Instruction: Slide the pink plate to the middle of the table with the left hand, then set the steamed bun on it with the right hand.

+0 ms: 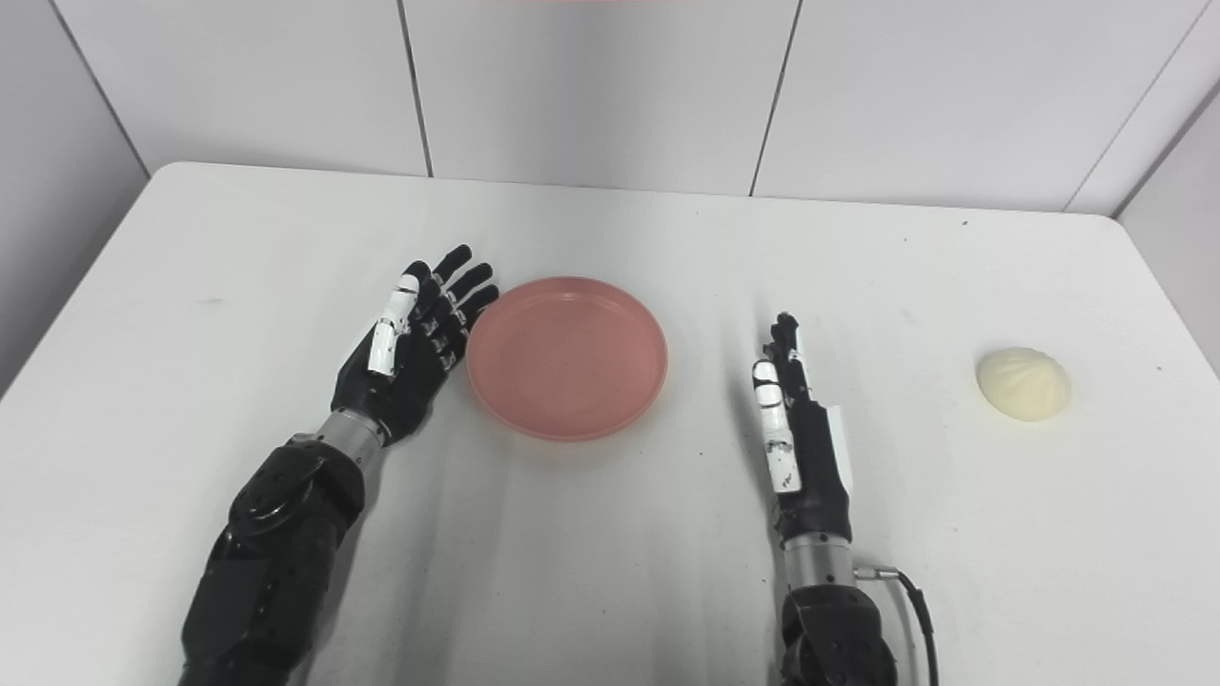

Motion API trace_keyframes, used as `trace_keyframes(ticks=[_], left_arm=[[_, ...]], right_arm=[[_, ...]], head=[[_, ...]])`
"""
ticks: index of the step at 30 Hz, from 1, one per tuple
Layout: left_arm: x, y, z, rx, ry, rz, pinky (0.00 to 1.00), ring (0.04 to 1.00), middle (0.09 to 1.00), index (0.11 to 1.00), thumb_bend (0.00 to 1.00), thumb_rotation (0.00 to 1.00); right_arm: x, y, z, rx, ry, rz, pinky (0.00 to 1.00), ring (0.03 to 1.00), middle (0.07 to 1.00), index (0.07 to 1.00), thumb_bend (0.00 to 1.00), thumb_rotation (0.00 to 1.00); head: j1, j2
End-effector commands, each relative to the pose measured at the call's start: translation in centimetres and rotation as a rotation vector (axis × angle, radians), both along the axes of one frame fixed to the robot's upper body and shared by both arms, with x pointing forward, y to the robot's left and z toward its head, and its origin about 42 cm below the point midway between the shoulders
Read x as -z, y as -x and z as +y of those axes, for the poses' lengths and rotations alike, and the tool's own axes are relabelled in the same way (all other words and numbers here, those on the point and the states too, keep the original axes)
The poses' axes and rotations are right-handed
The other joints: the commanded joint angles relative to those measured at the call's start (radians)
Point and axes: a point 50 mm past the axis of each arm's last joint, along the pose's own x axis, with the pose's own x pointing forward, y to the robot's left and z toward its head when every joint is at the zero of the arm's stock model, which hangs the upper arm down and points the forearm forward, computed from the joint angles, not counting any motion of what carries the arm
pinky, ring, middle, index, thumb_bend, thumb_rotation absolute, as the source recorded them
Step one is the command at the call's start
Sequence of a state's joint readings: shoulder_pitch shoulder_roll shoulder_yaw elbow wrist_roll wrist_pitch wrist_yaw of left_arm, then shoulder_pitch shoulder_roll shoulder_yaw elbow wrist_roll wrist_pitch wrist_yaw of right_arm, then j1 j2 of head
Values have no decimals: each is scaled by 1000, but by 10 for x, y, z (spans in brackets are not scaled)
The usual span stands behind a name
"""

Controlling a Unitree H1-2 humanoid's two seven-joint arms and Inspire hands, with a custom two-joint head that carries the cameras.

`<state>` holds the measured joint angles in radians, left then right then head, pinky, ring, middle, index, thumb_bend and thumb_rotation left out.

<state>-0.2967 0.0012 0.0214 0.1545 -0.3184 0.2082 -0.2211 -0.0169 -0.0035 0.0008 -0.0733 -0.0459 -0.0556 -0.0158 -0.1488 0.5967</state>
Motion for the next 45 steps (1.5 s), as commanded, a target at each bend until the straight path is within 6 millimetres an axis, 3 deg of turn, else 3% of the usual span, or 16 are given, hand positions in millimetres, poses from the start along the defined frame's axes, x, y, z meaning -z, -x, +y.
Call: trace_keyframes(ticks=[1,4,13,21,28,33,37,39,45], left_arm=[[8,4,8,-23,-44,11,985,938,937,936,367,1000],[10,5,12,-36,-56,8,981,944,937,936,365,1000],[20,5,30,-49,-26,23,988,940,930,939,361,1000],[26,4,40,-52,-11,27,974,945,931,926,362,1000],[29,4,46,-47,30,33,982,942,929,930,361,1000],[33,4,52,-40,51,35,988,944,930,934,367,1000],[35,4,54,-37,57,39,981,942,927,930,364,1000],[37,4,55,-36,60,44,984,945,931,933,360,1000],[37,4,58,-53,69,62,981,936,920,921,333,1000]], right_arm=[[10,7,-1,20,9,3,1000,1000,1000,1000,389,1000],[4,6,-7,50,57,-22,952,964,996,1000,522,979],[-13,-3,-28,142,181,-111,824,883,957,975,650,882],[-31,-14,-59,230,387,-182,816,876,953,980,747,884],[-72,-11,-79,322,542,-256,809,880,931,973,808,824],[-107,-2,-100,388,734,-320,741,858,891,924,823,721],[-129,5,-117,425,863,-307,765,868,910,904,832,703],[-139,7,-128,446,905,-301,803,899,932,895,819,606],[-153,9,-165,526,1041,-220,764,877,921,892,863,620]], head=[[-7,-2],[-31,-11],[-128,-32],[-194,-46],[-243,-56],[-289,-66],[-320,-73],[-332,-77],[-367,-83]])
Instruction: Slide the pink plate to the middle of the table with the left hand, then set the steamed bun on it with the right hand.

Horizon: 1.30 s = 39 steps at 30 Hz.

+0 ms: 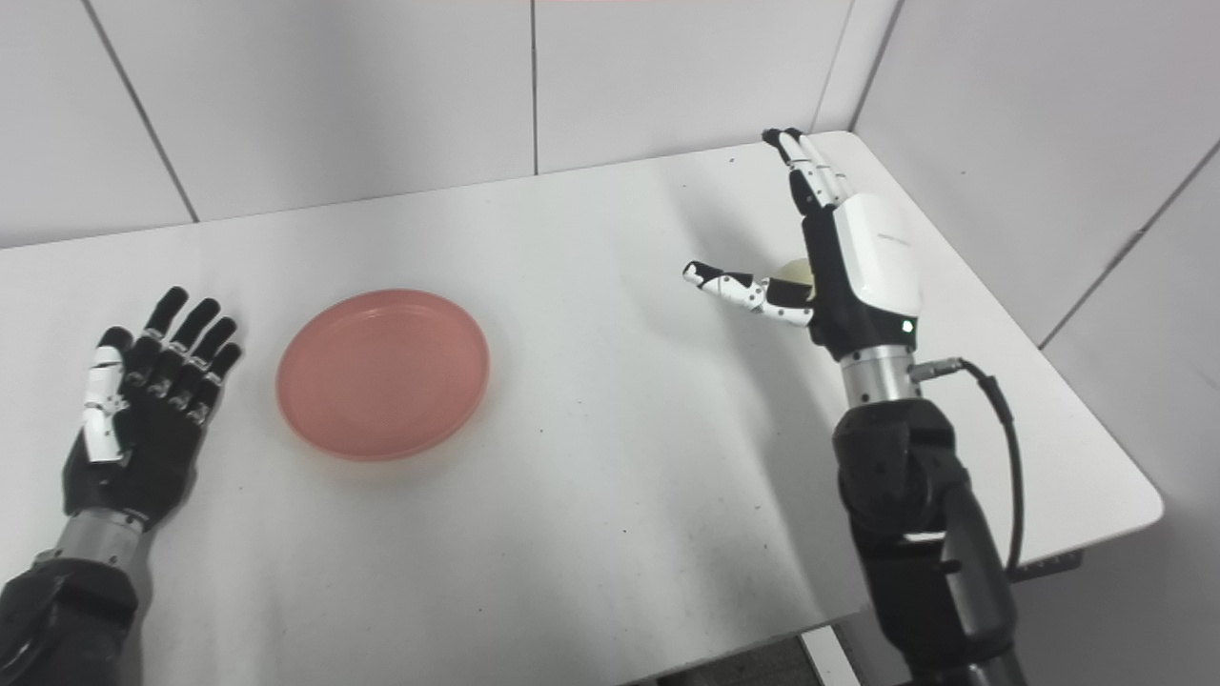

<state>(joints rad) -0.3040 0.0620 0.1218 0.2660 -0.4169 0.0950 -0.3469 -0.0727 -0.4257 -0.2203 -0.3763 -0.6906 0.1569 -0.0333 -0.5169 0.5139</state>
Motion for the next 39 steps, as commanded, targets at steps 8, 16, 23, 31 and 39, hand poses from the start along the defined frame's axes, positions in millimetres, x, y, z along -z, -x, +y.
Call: trace_keyframes(ticks=[8,16,23,31,39], left_arm=[[21,7,15,-45,11,139,976,928,911,915,312,1000],[19,6,20,-49,11,145,976,927,918,926,315,1000],[17,6,23,-54,1,148,973,927,918,928,319,1000],[16,6,26,-52,6,152,967,922,916,924,325,1000],[14,7,25,-56,13,158,964,916,910,914,329,1000]], right_arm=[[-33,1,-40,188,111,71,747,861,906,874,873,538],[-36,-10,-64,251,134,175,730,854,892,860,880,489],[-27,-29,-74,253,107,230,744,857,901,873,896,524],[-11,-53,-76,212,69,307,741,854,895,880,898,570],[-2,-71,-66,147,23,340,733,840,893,868,889,529]], head=[[-26,-2],[-46,4],[-50,10],[-52,30],[-48,50]])
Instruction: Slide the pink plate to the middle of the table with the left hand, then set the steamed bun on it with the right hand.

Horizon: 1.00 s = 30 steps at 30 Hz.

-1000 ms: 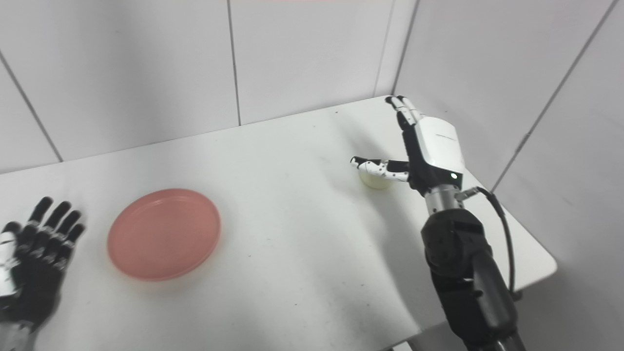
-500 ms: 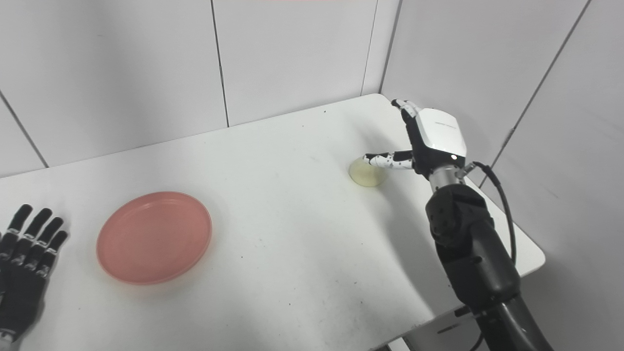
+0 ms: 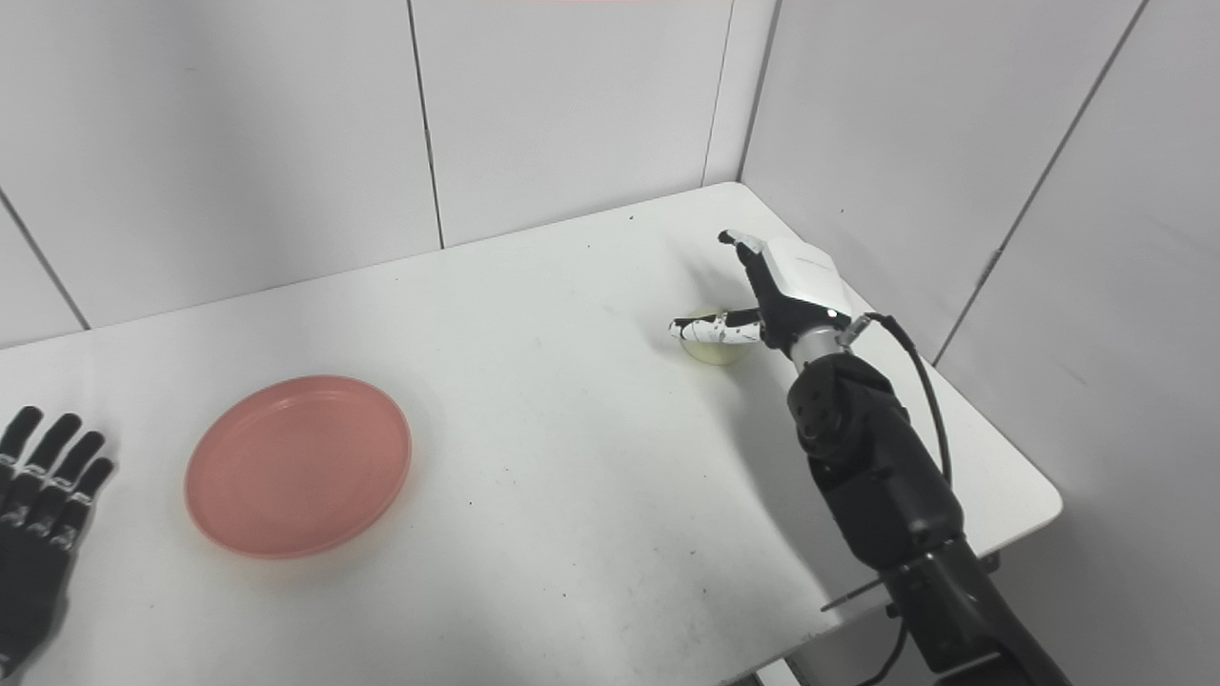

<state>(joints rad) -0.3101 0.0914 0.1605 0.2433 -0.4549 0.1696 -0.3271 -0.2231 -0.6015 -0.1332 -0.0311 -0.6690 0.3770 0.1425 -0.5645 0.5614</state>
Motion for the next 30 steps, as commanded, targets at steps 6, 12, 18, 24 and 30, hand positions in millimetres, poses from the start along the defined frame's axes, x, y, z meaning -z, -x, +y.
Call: trace_keyframes(ticks=[6,12,18,24,30], left_arm=[[18,10,4,-24,-12,116,943,903,895,901,332,1000],[16,10,4,-20,-10,111,949,905,896,900,345,1000],[15,10,4,-19,-5,106,949,904,897,903,347,1000],[12,12,3,-11,1,92,951,905,898,904,356,1000],[9,13,2,-8,-2,84,951,906,898,902,359,1000]], right_arm=[[-28,-16,3,-48,-4,-37,731,850,898,872,882,499],[-28,-21,-1,-37,-15,17,731,865,907,878,879,467],[-26,-22,-8,-27,-7,60,736,869,910,873,872,434],[-24,-23,-16,-11,9,100,737,873,913,876,866,400],[-25,-22,-24,12,30,138,741,879,923,891,870,413]], head=[[0,15],[1,25],[1,33],[3,39],[4,43]])
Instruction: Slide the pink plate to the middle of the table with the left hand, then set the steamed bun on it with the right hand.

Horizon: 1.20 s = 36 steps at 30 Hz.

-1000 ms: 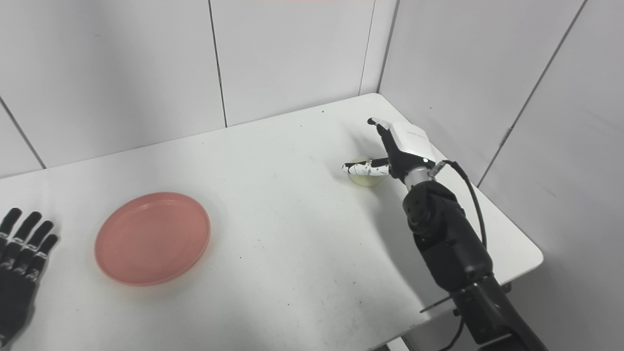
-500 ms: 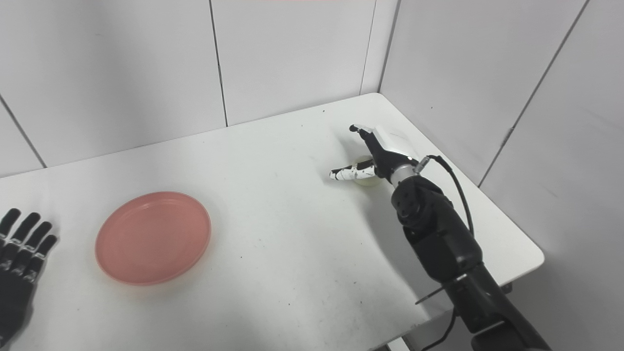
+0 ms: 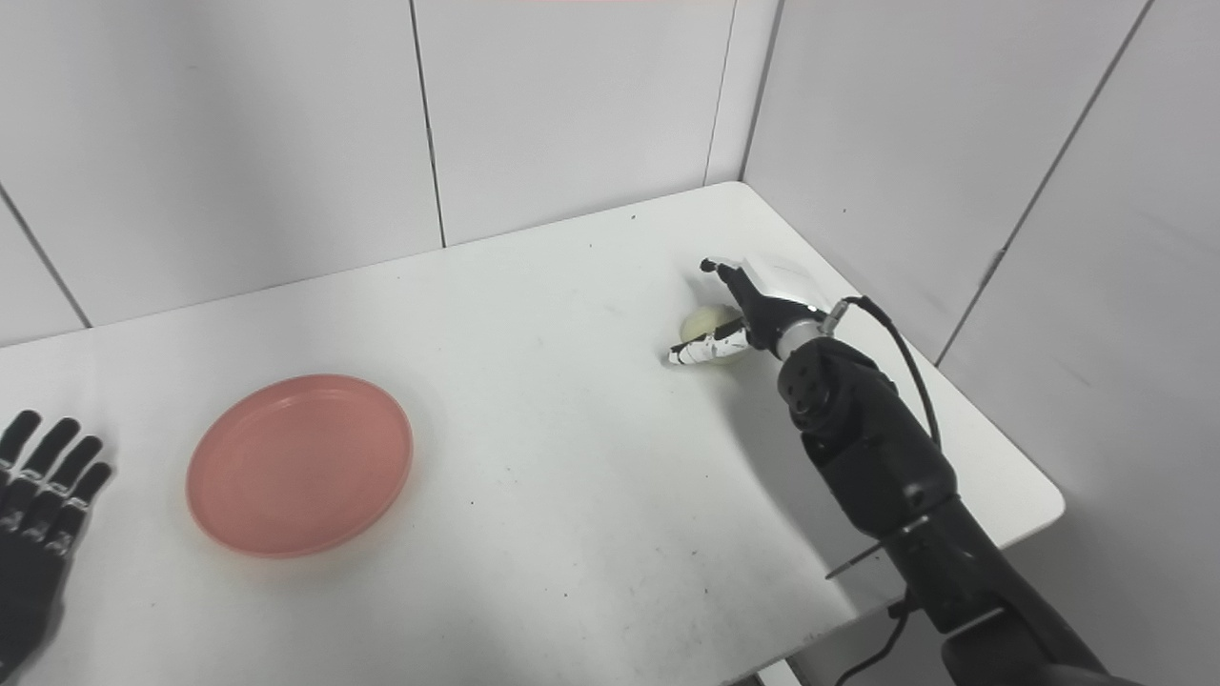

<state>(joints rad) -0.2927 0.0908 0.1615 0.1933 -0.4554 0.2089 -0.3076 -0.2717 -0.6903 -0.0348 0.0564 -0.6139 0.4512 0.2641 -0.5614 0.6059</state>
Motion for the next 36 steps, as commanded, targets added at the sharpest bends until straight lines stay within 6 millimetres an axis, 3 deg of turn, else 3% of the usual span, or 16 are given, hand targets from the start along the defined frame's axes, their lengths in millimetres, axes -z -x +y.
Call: trace_keyframes(ticks=[1,17,20,25,29,30,32,36], left_arm=[[13,7,1,-3,1,74,951,905,897,900,358,1000],[8,10,0,3,1,66,946,900,894,898,362,1000],[7,10,0,0,-2,68,946,899,893,894,364,1000],[9,10,2,5,-3,62,943,901,897,897,371,1000],[8,11,1,1,8,62,946,901,896,898,373,1000],[8,11,1,1,10,63,945,899,891,893,375,1000],[7,12,1,1,6,60,944,897,889,891,376,1000],[8,12,2,6,3,55,951,900,893,894,377,1000]], right_arm=[[-30,-6,-11,19,50,-63,743,881,924,892,871,413],[-31,-9,-11,17,16,-5,733,867,911,877,831,327],[-30,-11,-13,29,30,9,716,841,887,863,818,311],[-24,-17,-16,46,35,17,625,717,795,814,785,249],[-17,-25,-20,38,61,4,555,625,696,734,734,131],[-15,-27,-21,36,68,1,526,585,644,625,641,113],[-11,-32,-23,34,74,-16,466,523,574,520,537,127],[-4,-40,-25,27,50,-39,429,494,543,493,505,127]], head=[[1,-1],[2,12],[2,14],[7,19],[7,23],[7,23],[9,26],[9,28]])
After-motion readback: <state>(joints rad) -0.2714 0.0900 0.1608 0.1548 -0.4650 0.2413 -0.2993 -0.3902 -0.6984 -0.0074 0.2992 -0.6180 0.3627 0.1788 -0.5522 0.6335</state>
